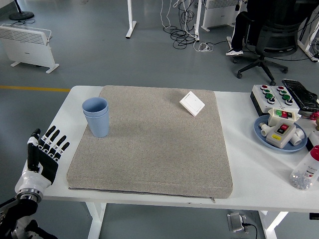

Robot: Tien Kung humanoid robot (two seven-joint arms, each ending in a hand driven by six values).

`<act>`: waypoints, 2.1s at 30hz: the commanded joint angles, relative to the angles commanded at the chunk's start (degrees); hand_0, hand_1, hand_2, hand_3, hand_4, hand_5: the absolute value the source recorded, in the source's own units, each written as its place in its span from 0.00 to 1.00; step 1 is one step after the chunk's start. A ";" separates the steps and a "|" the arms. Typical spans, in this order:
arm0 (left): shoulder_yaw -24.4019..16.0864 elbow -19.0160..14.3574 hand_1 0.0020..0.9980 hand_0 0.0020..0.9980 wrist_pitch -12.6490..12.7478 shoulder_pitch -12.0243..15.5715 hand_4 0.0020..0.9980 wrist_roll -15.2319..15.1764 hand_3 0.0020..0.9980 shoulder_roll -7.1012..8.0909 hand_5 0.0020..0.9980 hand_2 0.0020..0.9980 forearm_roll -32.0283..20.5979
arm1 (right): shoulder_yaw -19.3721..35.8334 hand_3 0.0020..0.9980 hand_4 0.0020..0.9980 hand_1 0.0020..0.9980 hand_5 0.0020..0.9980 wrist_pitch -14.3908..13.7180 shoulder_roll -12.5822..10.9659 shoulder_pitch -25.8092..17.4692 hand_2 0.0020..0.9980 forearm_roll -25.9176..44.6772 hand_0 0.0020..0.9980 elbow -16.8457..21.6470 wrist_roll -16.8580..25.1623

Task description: Push cup pick cup insert cup

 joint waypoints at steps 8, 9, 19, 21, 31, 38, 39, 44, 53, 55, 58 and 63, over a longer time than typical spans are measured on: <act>0.19 0.18 0.88 0.86 0.05 -0.14 0.59 0.04 0.87 0.00 1.00 0.95 0.12 | -0.10 0.57 0.10 0.66 0.47 0.02 -0.02 0.04 0.68 0.11 0.76 0.00 0.10; 0.27 0.27 0.88 0.86 0.06 -0.22 0.59 0.11 0.87 0.00 1.00 0.95 0.12 | -0.13 0.57 0.10 0.66 0.47 0.02 -0.01 0.07 0.68 0.16 0.76 0.00 0.12; 0.65 0.41 0.89 0.86 0.12 -0.49 0.59 -0.10 0.87 0.00 1.00 0.95 0.29 | -0.06 0.57 0.10 0.66 0.47 0.01 0.05 0.17 0.68 0.15 0.76 0.00 0.11; 0.70 0.49 0.89 0.86 0.12 -0.53 0.59 -0.05 0.87 0.00 1.00 0.95 0.30 | -0.13 0.57 0.10 0.66 0.47 0.02 0.05 0.20 0.68 0.23 0.76 0.00 0.14; 1.03 0.66 0.89 0.86 0.15 -0.91 0.59 -0.04 0.87 0.00 1.00 0.95 0.44 | -0.20 0.57 0.10 0.66 0.47 0.08 0.01 0.46 0.68 0.61 0.76 0.00 0.28; 1.13 0.71 0.89 0.86 0.16 -0.95 0.59 0.10 0.87 0.00 1.00 0.95 0.43 | -0.07 0.57 0.10 0.66 0.47 0.09 0.05 0.54 0.68 0.59 0.76 0.00 0.29; 1.11 0.73 0.89 0.86 0.15 -0.95 0.59 0.13 0.87 0.00 1.00 0.95 0.42 | -0.09 0.57 0.10 0.66 0.47 0.10 0.06 0.55 0.68 0.62 0.76 0.00 0.30; 1.13 0.78 0.89 0.86 0.12 -0.97 0.59 0.12 0.87 0.00 1.00 0.95 0.41 | -0.07 0.57 0.10 0.66 0.47 0.14 0.08 0.64 0.68 0.74 0.76 0.00 0.35; 1.32 0.86 0.89 0.86 0.10 -1.19 0.59 0.19 0.87 0.00 1.00 0.95 0.42 | -0.06 0.57 0.10 0.66 0.47 0.16 0.10 0.85 0.68 1.00 0.76 0.00 0.42; 1.41 0.91 0.89 0.86 0.09 -1.26 0.59 0.20 0.87 0.00 1.00 0.95 0.40 | 0.03 0.57 0.10 0.66 0.47 0.16 0.13 0.89 0.68 0.97 0.76 0.00 0.41; 1.49 0.97 0.89 0.86 0.13 -1.31 0.59 0.19 0.87 0.00 1.00 0.95 0.39 | 0.12 0.57 0.10 0.66 0.47 0.16 0.15 0.93 0.68 0.92 0.76 0.00 0.40; 1.63 1.03 0.89 0.86 0.14 -1.31 0.59 0.20 0.87 0.00 1.00 0.95 0.38 | 0.08 0.57 0.10 0.66 0.47 0.18 0.16 1.00 0.68 0.99 0.76 0.00 0.41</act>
